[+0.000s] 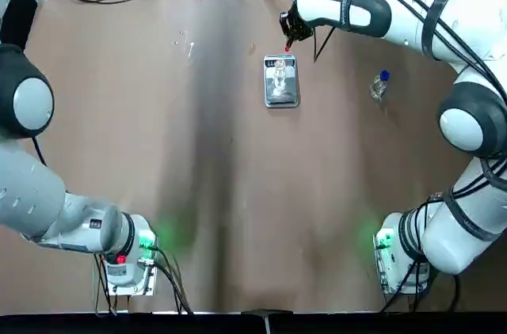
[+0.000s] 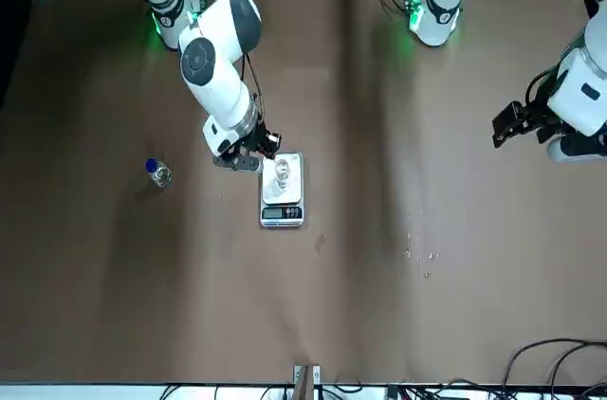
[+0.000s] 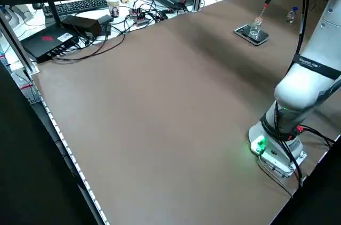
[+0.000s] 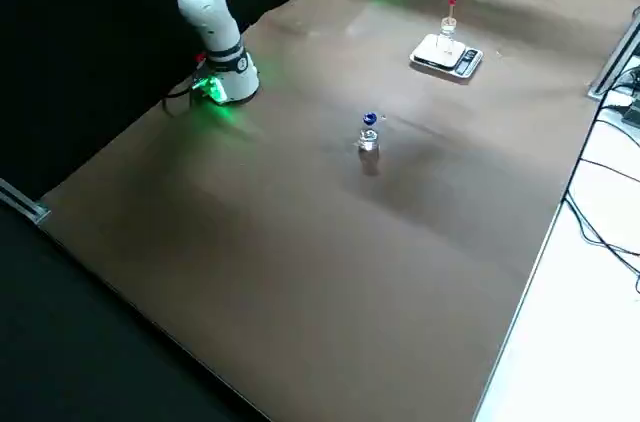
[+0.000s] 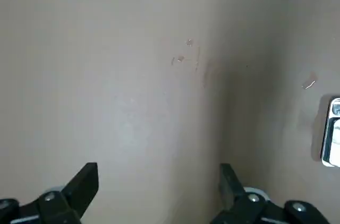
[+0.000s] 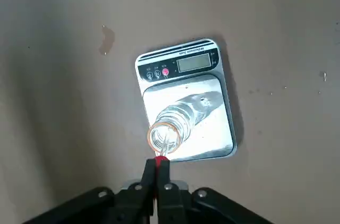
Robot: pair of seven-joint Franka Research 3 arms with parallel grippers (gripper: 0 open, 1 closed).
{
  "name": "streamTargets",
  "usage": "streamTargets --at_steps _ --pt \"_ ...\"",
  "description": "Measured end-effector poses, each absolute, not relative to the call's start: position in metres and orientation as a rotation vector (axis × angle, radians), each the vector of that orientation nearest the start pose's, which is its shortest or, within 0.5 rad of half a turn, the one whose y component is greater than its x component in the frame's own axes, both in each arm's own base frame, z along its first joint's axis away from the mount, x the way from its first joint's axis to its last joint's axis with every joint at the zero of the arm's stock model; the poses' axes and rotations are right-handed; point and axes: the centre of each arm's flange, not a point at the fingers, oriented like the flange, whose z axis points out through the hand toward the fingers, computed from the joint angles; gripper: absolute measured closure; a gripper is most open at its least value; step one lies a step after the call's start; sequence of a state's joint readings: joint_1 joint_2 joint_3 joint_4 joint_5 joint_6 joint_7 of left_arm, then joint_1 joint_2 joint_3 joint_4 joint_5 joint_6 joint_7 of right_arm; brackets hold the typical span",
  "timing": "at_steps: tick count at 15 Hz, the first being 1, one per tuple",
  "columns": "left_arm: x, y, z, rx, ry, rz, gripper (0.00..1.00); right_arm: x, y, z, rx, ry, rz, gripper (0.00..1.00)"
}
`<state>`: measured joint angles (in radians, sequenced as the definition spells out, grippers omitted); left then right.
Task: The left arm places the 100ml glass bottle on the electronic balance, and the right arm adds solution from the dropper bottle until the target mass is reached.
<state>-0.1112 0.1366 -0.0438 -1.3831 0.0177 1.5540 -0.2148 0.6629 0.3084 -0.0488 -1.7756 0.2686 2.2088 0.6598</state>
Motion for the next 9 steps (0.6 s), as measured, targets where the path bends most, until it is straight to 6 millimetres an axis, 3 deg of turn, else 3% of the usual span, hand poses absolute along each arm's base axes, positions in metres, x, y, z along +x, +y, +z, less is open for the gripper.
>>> streamTargets --at_steps 9 --pt "0.5891 -0.0881 0.6330 -3.134 -0.096 -0.056 0.00 0.5262 0.3841 0.3999 -2.882 0.286 0.033 0.96"
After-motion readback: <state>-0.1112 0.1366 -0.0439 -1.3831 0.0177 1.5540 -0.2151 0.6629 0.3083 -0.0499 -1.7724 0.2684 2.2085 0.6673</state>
